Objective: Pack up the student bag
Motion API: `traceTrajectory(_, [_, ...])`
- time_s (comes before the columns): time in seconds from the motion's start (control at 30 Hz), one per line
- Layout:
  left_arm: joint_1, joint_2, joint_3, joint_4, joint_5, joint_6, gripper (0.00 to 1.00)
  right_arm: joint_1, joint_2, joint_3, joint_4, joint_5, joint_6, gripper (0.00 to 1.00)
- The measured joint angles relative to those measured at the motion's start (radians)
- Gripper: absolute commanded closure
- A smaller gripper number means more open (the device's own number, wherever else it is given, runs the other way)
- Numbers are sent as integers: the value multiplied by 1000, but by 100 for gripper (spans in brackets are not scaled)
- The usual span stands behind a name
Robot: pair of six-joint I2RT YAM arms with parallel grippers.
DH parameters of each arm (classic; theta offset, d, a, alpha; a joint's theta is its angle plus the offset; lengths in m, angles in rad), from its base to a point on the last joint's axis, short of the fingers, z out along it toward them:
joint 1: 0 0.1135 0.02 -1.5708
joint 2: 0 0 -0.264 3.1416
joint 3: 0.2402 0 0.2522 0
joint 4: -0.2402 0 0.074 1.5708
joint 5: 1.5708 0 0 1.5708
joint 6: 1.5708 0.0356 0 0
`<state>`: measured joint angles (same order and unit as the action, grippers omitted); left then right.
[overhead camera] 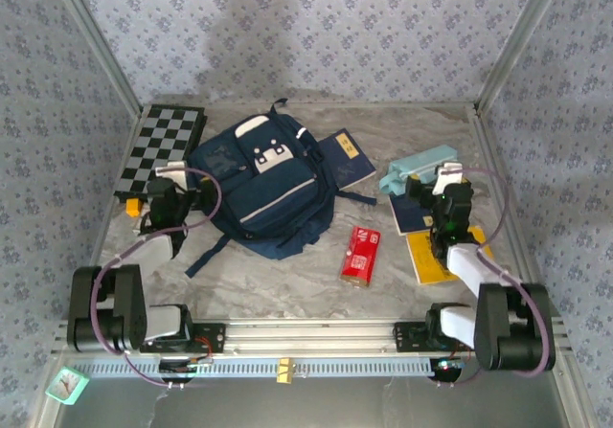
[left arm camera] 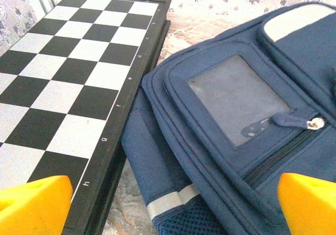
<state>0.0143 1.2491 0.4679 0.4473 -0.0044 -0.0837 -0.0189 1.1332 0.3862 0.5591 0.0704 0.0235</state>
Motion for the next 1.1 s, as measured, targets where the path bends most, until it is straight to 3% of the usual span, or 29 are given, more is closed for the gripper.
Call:
traceTrajectory(0.17, [9, -125, 14, -147, 31, -103, 0, -23, -162, 13, -149, -44, 120, 0])
traceTrajectory(0.37, [25, -309, 14, -312, 66, -269, 0, -75, -325, 5, -328, -80, 375, 0])
traceTrajectory(0.63, [34, -409, 22, -513, 42, -470, 0, -90, -299, 59, -586, -201, 506, 0])
traceTrajectory(0.83, [22, -433, 29, -640, 92, -539, 0, 26, -144, 176, -740, -288, 519, 0])
traceTrajectory(1.1, [-126, -512, 29, -718, 113, -620, 0, 330, 90, 320, -819, -315, 565, 0])
